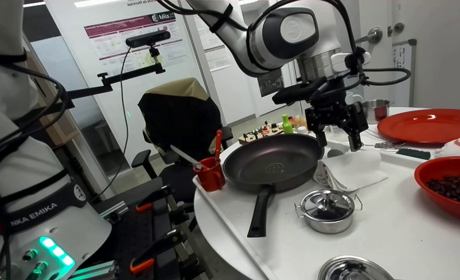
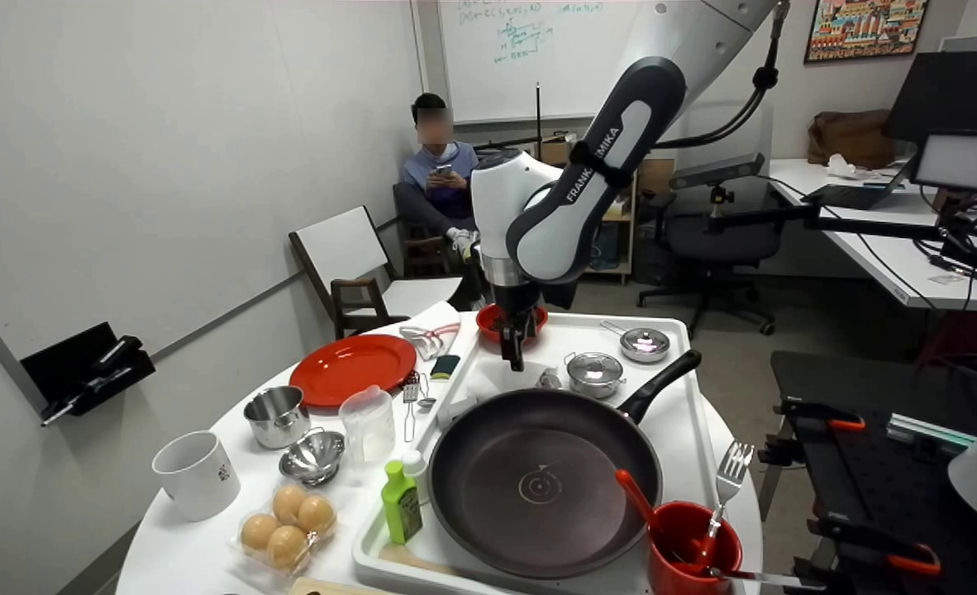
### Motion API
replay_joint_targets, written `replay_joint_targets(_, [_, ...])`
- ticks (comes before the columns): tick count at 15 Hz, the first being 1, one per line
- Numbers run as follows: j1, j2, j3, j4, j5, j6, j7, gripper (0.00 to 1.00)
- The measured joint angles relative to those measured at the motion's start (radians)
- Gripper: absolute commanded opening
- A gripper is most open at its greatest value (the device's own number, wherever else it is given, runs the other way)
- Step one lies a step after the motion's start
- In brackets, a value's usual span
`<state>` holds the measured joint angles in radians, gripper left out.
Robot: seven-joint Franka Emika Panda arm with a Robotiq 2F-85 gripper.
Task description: Use the white cloth to wipe the pan
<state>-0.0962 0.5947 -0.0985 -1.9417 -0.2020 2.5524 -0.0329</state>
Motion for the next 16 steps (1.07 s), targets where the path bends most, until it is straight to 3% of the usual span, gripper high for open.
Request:
replay_joint_targets(10, [-0.004,0.035,-0.01,-0.004,0.01,0.097,0.012,1.0])
replay_joint_targets(16, [0.003,0.109,-0.036,0.054,0.01,0.105,0.058,0.99])
